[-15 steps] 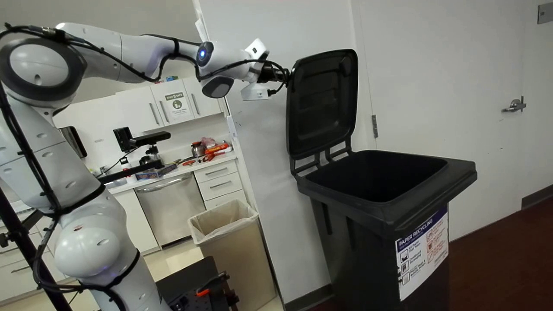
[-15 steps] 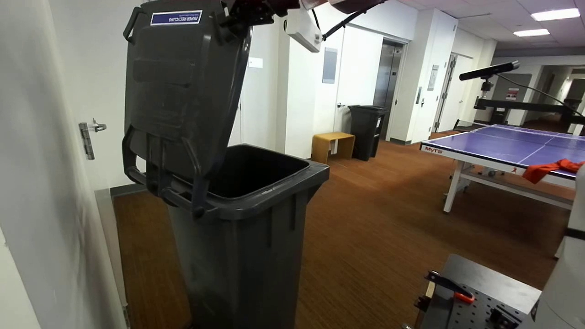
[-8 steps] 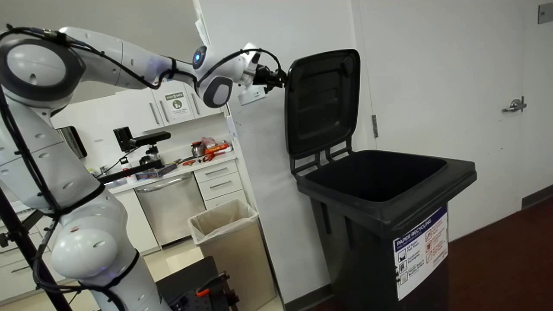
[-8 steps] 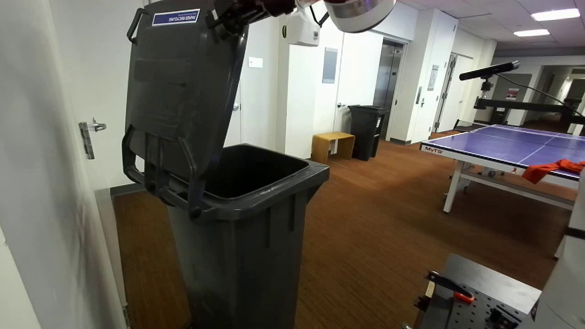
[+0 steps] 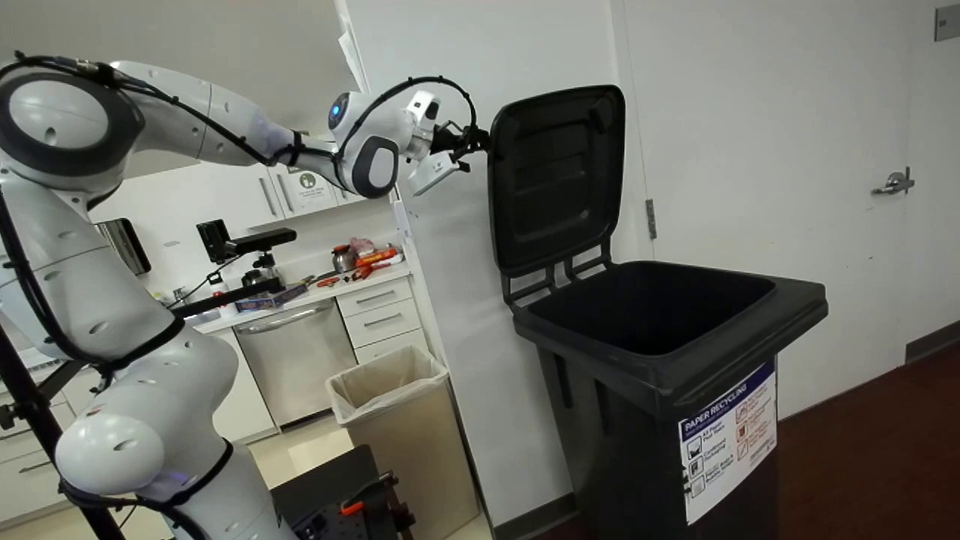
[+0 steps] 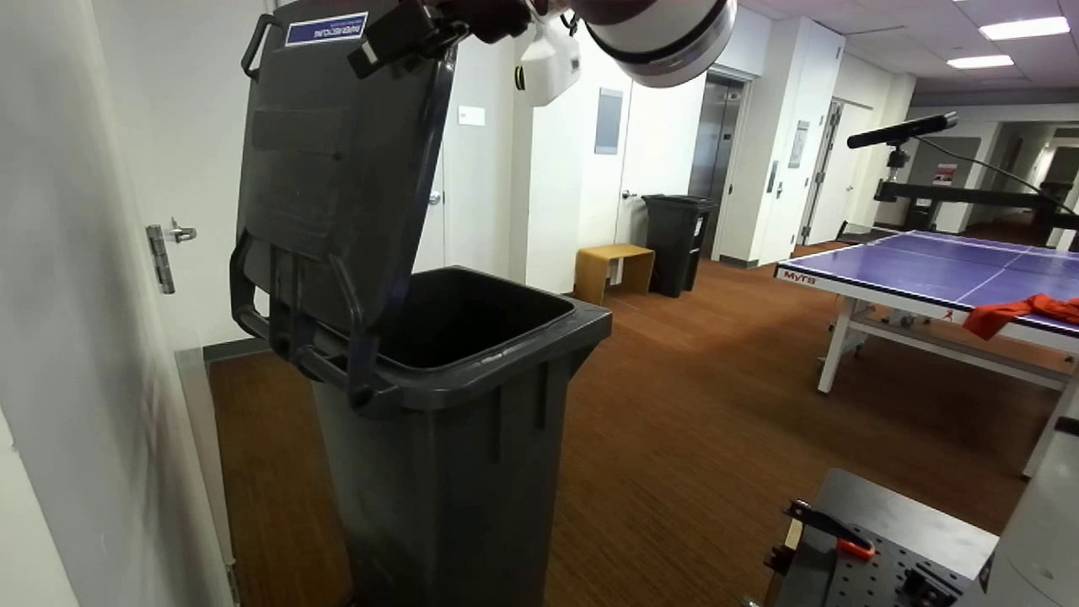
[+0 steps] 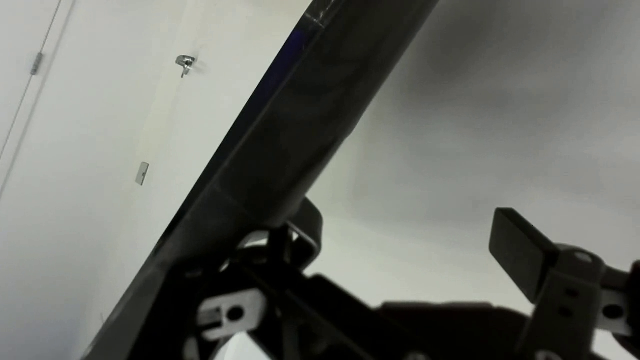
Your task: Open the lid of the rubbish bin.
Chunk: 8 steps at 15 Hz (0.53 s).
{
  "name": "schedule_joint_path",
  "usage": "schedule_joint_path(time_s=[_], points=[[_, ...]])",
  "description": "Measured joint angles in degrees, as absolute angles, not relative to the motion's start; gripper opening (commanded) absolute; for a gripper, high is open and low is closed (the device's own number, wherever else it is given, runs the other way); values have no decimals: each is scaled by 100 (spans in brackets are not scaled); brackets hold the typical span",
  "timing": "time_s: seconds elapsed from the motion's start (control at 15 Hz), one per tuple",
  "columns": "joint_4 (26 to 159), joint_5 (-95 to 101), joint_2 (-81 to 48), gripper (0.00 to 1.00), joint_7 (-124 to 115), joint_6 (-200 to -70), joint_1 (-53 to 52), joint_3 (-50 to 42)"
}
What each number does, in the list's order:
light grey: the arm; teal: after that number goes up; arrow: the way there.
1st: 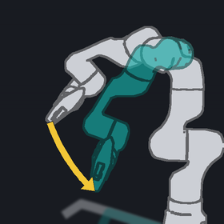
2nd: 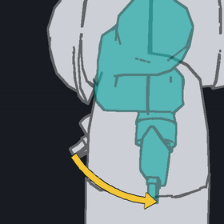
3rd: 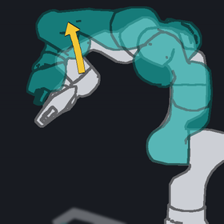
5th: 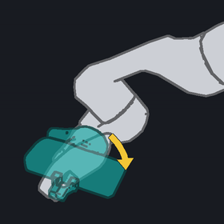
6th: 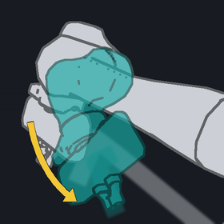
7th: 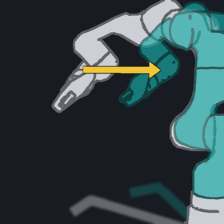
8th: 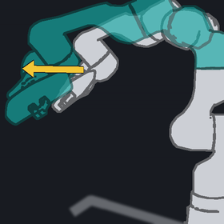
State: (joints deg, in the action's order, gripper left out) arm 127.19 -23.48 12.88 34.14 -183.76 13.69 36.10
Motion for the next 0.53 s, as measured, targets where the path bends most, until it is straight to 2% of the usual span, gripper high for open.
schedule_joint_path(time_s=[0.53], points=[[12331,-1302,1593,100,2970,-17614,2655,5115]])
